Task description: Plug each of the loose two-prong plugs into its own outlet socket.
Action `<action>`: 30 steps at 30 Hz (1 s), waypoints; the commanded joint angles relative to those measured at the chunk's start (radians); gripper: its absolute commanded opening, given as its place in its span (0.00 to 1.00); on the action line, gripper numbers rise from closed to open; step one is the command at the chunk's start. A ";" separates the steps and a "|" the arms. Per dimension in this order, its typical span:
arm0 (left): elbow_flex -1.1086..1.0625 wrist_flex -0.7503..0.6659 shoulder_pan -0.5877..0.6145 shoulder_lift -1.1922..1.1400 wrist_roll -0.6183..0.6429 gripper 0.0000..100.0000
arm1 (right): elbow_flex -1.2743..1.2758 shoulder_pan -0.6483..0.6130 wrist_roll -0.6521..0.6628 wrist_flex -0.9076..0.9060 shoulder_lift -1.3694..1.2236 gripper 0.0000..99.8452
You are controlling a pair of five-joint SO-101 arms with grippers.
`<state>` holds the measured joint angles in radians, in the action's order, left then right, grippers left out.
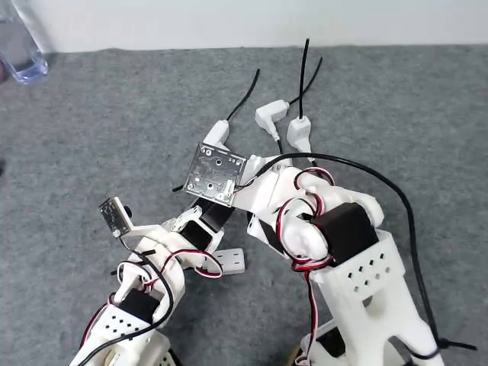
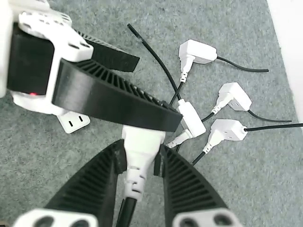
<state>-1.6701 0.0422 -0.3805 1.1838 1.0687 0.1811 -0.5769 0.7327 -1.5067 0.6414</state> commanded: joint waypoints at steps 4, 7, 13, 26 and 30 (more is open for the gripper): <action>-0.010 -0.002 -0.009 -0.005 -0.005 0.45 | -0.103 -0.018 -0.012 0.016 0.036 0.01; -0.010 -0.002 -0.009 -0.005 -0.005 0.45 | -0.127 -0.018 -0.020 0.010 0.036 0.01; -0.010 -0.002 -0.009 -0.005 -0.005 0.45 | -0.118 -0.018 -0.032 0.007 0.024 0.01; -0.010 -0.002 -0.009 -0.005 -0.005 0.45 | -0.121 -0.018 -0.038 0.021 0.036 0.01; -0.010 -0.002 -0.009 -0.005 -0.005 0.45 | -0.123 -0.018 -0.038 0.024 0.036 0.01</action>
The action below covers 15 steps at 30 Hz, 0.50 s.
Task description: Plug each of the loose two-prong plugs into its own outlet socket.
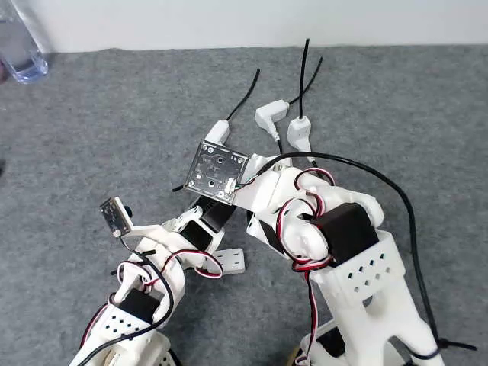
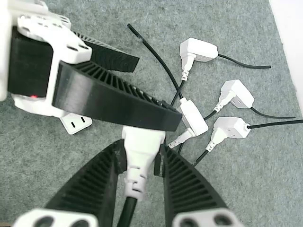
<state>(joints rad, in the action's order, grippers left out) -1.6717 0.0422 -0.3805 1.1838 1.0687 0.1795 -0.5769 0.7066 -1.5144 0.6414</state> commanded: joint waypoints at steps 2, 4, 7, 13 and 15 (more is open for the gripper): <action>-0.008 -0.002 -0.011 -0.005 -0.005 0.45 | -0.121 -0.018 -0.012 0.033 0.036 0.01; -0.008 0.000 -0.011 -0.009 -0.005 0.45 | -0.121 -0.018 -0.012 0.033 0.036 0.01; -0.008 0.003 -0.021 -0.009 -0.003 0.45 | -0.121 -0.018 -0.012 0.033 0.036 0.01; -0.008 0.057 -0.063 -0.006 -0.003 0.45 | -0.121 -0.018 -0.012 0.031 0.036 0.01; -0.008 0.057 -0.063 -0.005 -0.005 0.45 | -0.121 -0.018 -0.012 0.030 0.036 0.01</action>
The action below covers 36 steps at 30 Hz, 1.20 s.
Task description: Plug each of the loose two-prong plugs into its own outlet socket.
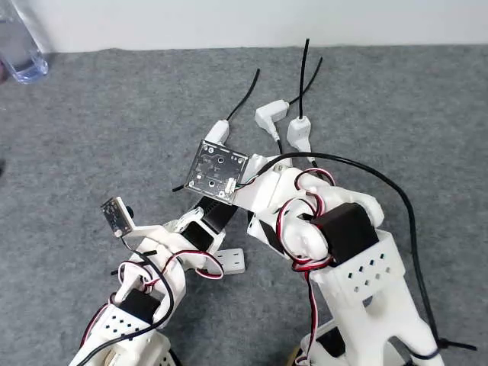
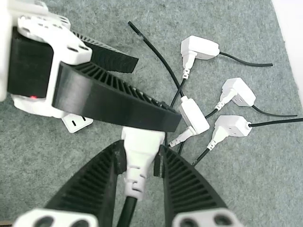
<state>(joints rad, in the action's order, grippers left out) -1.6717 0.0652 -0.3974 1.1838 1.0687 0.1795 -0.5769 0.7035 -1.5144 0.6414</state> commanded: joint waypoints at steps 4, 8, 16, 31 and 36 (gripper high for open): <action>-0.008 0.035 -0.046 -0.005 -0.005 0.45 | -0.121 -0.018 -0.009 0.030 0.036 0.01; -0.008 0.038 -0.051 -0.005 -0.005 0.45 | -0.121 -0.018 -0.009 0.031 0.036 0.01; -0.008 0.054 -0.055 -0.009 -0.003 0.45 | -0.121 -0.018 -0.006 0.033 0.036 0.01; -0.004 0.091 -0.087 -0.005 -0.005 0.45 | -0.121 -0.018 -0.005 0.033 0.036 0.01; 0.028 -0.023 0.141 -0.003 -0.005 0.45 | -0.115 0.015 -0.003 0.027 0.025 0.01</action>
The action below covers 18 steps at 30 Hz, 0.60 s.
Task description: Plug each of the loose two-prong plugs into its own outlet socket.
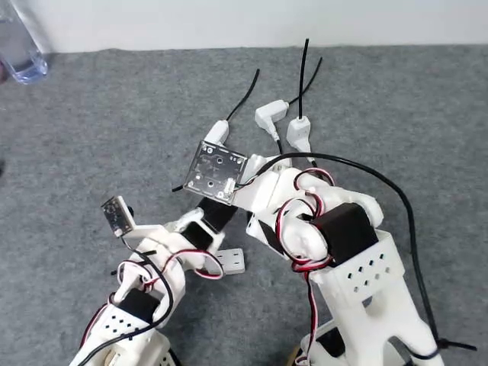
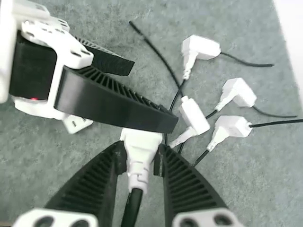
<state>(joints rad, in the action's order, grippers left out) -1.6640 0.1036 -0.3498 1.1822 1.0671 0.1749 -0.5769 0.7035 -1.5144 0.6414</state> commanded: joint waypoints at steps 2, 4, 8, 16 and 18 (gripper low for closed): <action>0.012 -0.129 0.161 -0.003 -0.002 0.45 | -0.095 0.022 -0.002 0.027 0.024 0.01; -0.007 -0.178 0.193 -0.003 -0.002 0.45 | -0.084 0.019 0.008 0.024 0.024 0.01; -0.016 -0.210 0.219 -0.003 -0.002 0.45 | -0.089 0.028 0.011 0.024 0.024 0.01; -0.016 -0.138 0.293 -0.003 -0.020 0.45 | -0.101 0.031 0.041 -0.001 -0.039 0.01; -0.016 -0.072 0.333 -0.003 -0.074 0.45 | -0.133 0.030 0.048 -0.024 -0.090 0.01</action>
<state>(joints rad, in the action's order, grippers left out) -1.6870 -0.0376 -0.0598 1.1684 1.0503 0.1350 -0.5585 0.7327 -1.5159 0.5984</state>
